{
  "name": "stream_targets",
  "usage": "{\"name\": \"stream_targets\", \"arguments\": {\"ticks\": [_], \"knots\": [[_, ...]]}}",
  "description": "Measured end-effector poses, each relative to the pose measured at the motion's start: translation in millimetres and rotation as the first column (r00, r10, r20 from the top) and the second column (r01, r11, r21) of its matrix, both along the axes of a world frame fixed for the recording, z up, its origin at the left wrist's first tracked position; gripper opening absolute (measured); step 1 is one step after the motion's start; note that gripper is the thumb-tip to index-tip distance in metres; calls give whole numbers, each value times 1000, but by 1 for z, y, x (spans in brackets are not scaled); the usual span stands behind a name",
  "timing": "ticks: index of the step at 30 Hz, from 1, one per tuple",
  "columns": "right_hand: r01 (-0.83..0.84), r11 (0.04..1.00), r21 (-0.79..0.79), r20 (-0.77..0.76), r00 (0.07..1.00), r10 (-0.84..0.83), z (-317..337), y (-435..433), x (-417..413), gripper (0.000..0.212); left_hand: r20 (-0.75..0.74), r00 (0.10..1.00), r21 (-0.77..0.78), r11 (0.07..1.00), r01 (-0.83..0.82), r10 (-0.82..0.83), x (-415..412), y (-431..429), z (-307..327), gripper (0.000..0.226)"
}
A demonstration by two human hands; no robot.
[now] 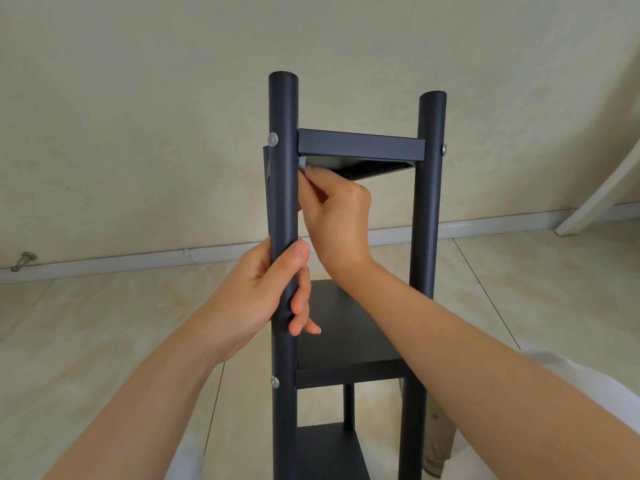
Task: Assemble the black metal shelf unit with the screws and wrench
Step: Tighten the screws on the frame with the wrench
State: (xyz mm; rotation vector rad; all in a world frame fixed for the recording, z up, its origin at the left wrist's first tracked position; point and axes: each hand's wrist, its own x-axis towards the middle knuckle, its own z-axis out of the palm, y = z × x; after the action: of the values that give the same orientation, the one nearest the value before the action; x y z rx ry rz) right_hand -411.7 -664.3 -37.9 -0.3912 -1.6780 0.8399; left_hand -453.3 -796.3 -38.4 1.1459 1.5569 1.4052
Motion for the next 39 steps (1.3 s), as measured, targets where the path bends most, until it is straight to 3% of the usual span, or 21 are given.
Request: {"name": "stream_targets", "arguments": {"ticks": [4, 9, 13, 16, 21, 27, 29, 34, 39], "knots": [[33, 999, -12, 40, 999, -33, 0, 1, 4, 36, -3, 1000, 15, 1000, 13, -13, 0, 2, 0, 26], [50, 999, -9, 192, 980, -48, 4, 1, 16, 46, -24, 1000, 21, 1000, 17, -16, 2, 4, 1, 16], [76, 997, -12, 221, 973, -72, 9, 3, 30, 55, -51, 999, 19, 1000, 20, -19, 8, 8, 0, 38], [16, 994, -109, 208, 978, 7, 9, 6, 39, 49, -61, 998, 21, 1000, 17, -16, 14, 11, 0, 33], [54, 989, -140, 253, 967, -17, 11, 1, 49, 56, -87, 996, 10, 1000, -11, 12, 18, 14, 0, 35], [34, 988, -151, 336, 942, 19, 15, 0, 74, 31, -178, 975, 38, 991, -128, 133, 6, 18, -4, 15], [18, 992, -123, 394, 919, 32, 18, -4, 82, 30, -168, 974, 40, 989, -145, 150, 3, 20, -4, 16], [56, 989, 134, 434, 894, -110, 28, -16, 97, 30, -117, 977, 48, 984, -172, 176, -1, 23, -5, 18], [149, 984, 96, 426, 888, -176, 36, 6, 107, 30, -61, 979, 70, 979, -190, 195, -7, 21, -8, 18]]}}
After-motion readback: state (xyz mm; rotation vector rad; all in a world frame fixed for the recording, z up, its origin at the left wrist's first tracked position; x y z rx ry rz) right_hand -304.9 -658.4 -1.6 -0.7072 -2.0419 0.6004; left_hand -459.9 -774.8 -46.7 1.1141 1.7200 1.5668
